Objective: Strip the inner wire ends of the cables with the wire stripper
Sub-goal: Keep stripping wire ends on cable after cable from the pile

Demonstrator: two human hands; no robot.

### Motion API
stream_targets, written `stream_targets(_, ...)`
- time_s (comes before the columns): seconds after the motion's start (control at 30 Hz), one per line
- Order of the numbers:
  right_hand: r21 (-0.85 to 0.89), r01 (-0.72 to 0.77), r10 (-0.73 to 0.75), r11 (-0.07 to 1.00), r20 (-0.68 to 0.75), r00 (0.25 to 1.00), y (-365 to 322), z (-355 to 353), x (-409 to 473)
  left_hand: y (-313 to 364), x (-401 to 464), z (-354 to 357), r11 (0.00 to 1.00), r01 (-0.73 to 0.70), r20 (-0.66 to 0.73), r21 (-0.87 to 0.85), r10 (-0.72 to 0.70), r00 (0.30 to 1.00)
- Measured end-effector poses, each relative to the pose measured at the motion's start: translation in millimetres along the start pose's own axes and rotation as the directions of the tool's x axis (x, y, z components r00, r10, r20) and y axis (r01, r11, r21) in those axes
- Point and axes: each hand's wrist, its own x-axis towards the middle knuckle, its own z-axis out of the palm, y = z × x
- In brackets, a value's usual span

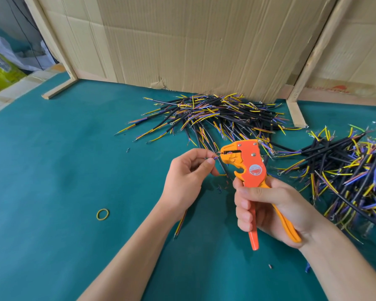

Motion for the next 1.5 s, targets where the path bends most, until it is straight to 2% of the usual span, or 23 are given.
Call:
stream_targets(0.3, -0.064, 0.095, -0.1, 0.993, -0.07, 0.993, 5, 10, 2, 1, 0, 1, 1.0, -0.014, 0.011, -0.015, 0.014, 1.0)
stream_targets(0.53, 0.118, 0.068, -0.069, 0.991, 0.01, 0.998, 5, 1, 2, 2, 1, -2, 0.999, 0.019, -0.057, -0.045, -0.022, 0.998)
stream_targets(0.6, 0.145, 0.092, -0.092, 0.985, -0.007, 0.996, 3, -4, 2, 1, 2, -2, 0.999, 0.026, -0.066, -0.042, -0.029, 0.997)
stream_targets(0.7, 0.167, 0.171, -0.163, 0.971, -0.058, 0.985, 1, -10, 4, 0, 0, 1, 0.999, 0.03, -0.03, -0.011, -0.03, 0.999)
stream_targets(0.87, 0.138, 0.247, -0.242, 0.959, -0.054, 0.969, 0, -12, 5, 0, -1, 3, 0.998, 0.021, 0.031, 0.058, -0.023, 0.999)
stream_targets(1.13, 0.104, 0.248, -0.242, 0.963, -0.062, 0.968, 2, -11, 5, 1, -2, 4, 0.995, 0.017, 0.037, 0.099, -0.02, 0.999)
stream_targets(1.3, 0.103, 0.275, -0.266, 0.956, -0.088, 0.96, -1, -16, 5, 6, 0, 0, 0.999, 0.045, -0.026, 0.003, -0.045, 0.999)
stream_targets(1.5, 0.085, 0.231, -0.222, 0.969, -0.103, 0.97, -4, -17, 4, 7, -1, 1, 0.999, 0.036, -0.016, 0.017, -0.036, 0.999)
